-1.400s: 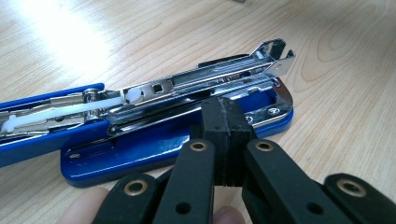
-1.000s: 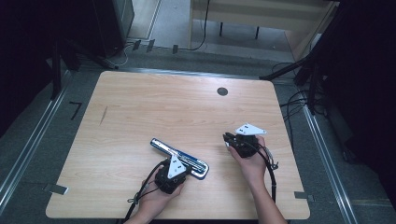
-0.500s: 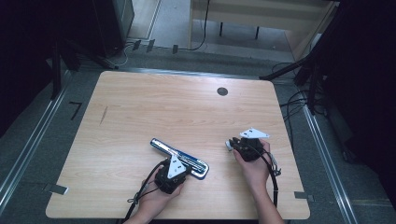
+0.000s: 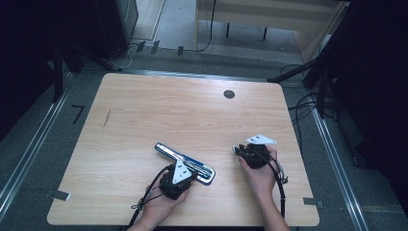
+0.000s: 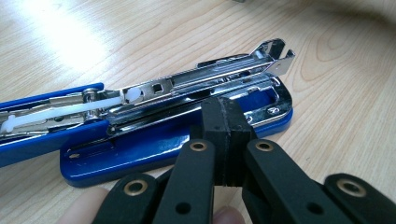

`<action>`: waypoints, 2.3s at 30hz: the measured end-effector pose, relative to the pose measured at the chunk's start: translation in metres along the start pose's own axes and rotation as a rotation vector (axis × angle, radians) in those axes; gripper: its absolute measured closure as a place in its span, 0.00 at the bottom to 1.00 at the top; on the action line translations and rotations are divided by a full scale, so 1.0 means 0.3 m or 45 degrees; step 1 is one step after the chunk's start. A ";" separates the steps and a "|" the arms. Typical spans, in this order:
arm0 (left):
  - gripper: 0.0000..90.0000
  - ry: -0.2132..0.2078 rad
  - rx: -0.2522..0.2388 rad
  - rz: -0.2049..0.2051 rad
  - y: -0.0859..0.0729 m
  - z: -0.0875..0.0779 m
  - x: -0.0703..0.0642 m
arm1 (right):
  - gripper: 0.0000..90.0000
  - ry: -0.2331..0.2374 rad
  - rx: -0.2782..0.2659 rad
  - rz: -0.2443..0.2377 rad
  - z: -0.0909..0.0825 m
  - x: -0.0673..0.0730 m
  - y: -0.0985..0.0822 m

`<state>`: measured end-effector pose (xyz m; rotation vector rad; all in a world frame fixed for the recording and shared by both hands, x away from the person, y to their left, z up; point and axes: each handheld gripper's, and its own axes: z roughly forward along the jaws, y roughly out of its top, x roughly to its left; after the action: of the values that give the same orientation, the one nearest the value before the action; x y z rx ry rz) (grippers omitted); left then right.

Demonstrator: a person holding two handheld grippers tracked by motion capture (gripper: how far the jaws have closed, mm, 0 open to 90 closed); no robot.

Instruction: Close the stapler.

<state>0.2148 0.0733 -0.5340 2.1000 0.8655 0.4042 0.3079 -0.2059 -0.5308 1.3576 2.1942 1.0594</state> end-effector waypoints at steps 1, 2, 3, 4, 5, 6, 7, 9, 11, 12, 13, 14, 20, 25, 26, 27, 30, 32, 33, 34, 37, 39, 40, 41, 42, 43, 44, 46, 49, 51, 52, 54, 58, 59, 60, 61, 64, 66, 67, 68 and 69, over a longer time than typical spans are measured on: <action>1.00 0.001 0.001 0.001 0.000 0.000 0.000 | 0.84 0.000 0.000 0.000 0.000 0.000 0.000; 1.00 0.001 0.000 0.001 0.000 0.000 0.000 | 0.83 -0.005 0.004 0.004 0.001 0.000 -0.002; 1.00 0.001 -0.001 0.001 0.000 0.000 0.000 | 0.83 -0.003 0.003 0.006 0.001 0.000 -0.002; 1.00 0.001 0.000 0.001 0.000 0.000 0.000 | 0.83 0.000 0.002 0.009 0.002 0.001 -0.003; 1.00 0.001 0.001 0.002 0.000 0.000 0.000 | 0.83 0.005 0.001 0.005 0.003 0.004 -0.003; 1.00 0.001 0.001 0.001 0.000 0.000 0.000 | 0.83 0.008 0.001 0.002 0.005 0.007 -0.003; 1.00 0.000 0.001 0.002 0.000 0.000 0.000 | 0.83 0.008 0.006 0.005 0.005 0.010 -0.003; 1.00 0.000 0.000 0.001 0.000 0.000 0.000 | 0.83 0.013 0.006 -0.006 0.011 0.015 -0.003; 1.00 -0.001 0.000 0.000 0.000 0.000 0.000 | 0.83 0.010 0.017 -0.011 0.015 0.019 -0.004; 1.00 0.000 0.001 0.000 0.000 0.000 0.000 | 0.83 0.009 0.020 -0.008 0.018 0.020 -0.005; 1.00 0.000 0.000 0.000 0.000 0.000 0.000 | 0.83 0.006 0.024 -0.007 0.020 0.022 -0.006; 1.00 -0.001 0.001 0.000 0.000 0.000 0.000 | 0.83 0.001 0.028 -0.010 0.021 0.023 -0.008; 1.00 -0.001 0.000 0.000 0.000 0.000 0.000 | 0.86 -0.022 0.038 -0.025 0.028 0.025 -0.015; 1.00 -0.002 0.001 -0.001 0.000 0.000 0.000 | 0.88 -0.025 0.042 -0.026 0.028 0.029 -0.015; 1.00 -0.002 0.000 -0.001 0.000 0.000 0.000 | 0.88 -0.025 0.043 -0.035 0.028 0.028 -0.014; 1.00 -0.002 0.001 0.000 0.000 0.000 0.000 | 0.88 -0.023 0.045 -0.037 0.028 0.029 -0.015; 1.00 -0.001 0.000 0.000 0.000 0.000 0.000 | 0.88 -0.010 0.039 -0.050 0.027 0.027 -0.015; 1.00 -0.002 0.001 0.000 0.000 0.000 0.000 | 0.88 0.005 0.030 -0.061 0.022 0.031 -0.012; 1.00 -0.002 0.001 0.000 0.000 0.000 0.001 | 0.88 0.010 0.024 -0.070 0.019 0.033 -0.010; 1.00 -0.002 0.001 0.000 0.000 0.000 0.001 | 0.88 0.015 0.023 -0.070 0.015 0.036 -0.009; 1.00 -0.003 -0.001 -0.004 0.000 0.000 0.001 | 0.88 0.035 0.010 -0.092 -0.001 0.042 -0.006; 1.00 -0.002 0.003 -0.001 0.000 0.000 0.001 | 0.88 0.046 0.009 -0.100 -0.011 0.044 -0.005; 1.00 -0.002 0.002 -0.001 0.000 0.000 0.001 | 0.88 0.050 0.008 -0.101 -0.013 0.045 -0.005; 1.00 -0.004 0.001 -0.003 0.000 0.000 0.001 | 0.88 0.056 0.007 -0.104 -0.019 0.048 -0.005; 1.00 -0.005 0.001 -0.004 0.000 0.000 0.001 | 0.88 0.065 0.004 -0.110 -0.024 0.050 -0.004; 1.00 -0.004 0.001 -0.004 0.000 0.000 0.001 | 0.88 0.073 -0.002 -0.120 -0.028 0.052 -0.003; 1.00 -0.004 0.001 -0.004 0.000 0.000 0.001 | 0.88 0.073 -0.002 -0.120 -0.028 0.052 -0.003; 1.00 -0.003 -0.001 -0.003 0.000 0.000 0.001 | 0.88 0.101 0.005 -0.164 -0.040 0.063 0.001; 1.00 -0.003 0.000 -0.002 0.000 0.000 0.001 | 0.88 0.129 -0.004 -0.188 -0.054 0.080 0.010; 1.00 -0.002 0.001 -0.001 0.000 0.000 0.001 | 0.88 0.148 -0.010 -0.216 -0.062 0.095 0.018; 1.00 -0.002 0.001 -0.001 0.000 0.000 0.001 | 0.88 0.156 -0.013 -0.229 -0.067 0.103 0.021; 1.00 -0.001 0.001 -0.002 0.000 0.000 0.001 | 0.88 0.181 -0.020 -0.251 -0.073 0.120 0.027; 1.00 -0.004 -0.001 -0.002 0.000 0.000 0.001 | 0.88 0.220 -0.026 -0.285 -0.078 0.146 0.034; 1.00 -0.004 0.000 -0.003 0.000 0.000 0.001 | 0.88 0.234 -0.015 -0.300 -0.079 0.158 0.037; 1.00 -0.004 0.001 -0.001 0.000 0.000 0.002 | 0.88 0.234 -0.015 -0.300 -0.079 0.158 0.037; 1.00 -0.004 0.001 -0.002 0.000 0.000 0.002 | 0.88 0.244 -0.019 -0.305 -0.079 0.165 0.039; 1.00 -0.005 0.000 -0.003 0.000 0.000 0.002 | 0.88 0.294 -0.020 -0.326 -0.084 0.194 0.047; 1.00 -0.005 -0.001 -0.003 0.000 0.000 0.002 | 0.88 0.298 -0.018 -0.327 -0.085 0.196 0.047; 1.00 -0.005 -0.002 -0.004 0.000 0.000 0.002 | 0.88 0.312 -0.021 -0.336 -0.086 0.203 0.049; 1.00 -0.005 -0.003 -0.006 0.000 0.001 0.001 | 0.88 0.321 -0.021 -0.339 -0.087 0.209 0.051; 1.00 -0.005 -0.002 -0.005 0.000 0.001 0.002 | 0.88 0.332 -0.018 -0.340 -0.087 0.216 0.052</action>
<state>0.2152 0.0735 -0.5341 2.0967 0.8666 0.3988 0.2699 -0.1558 -0.4963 0.9278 2.4613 1.1997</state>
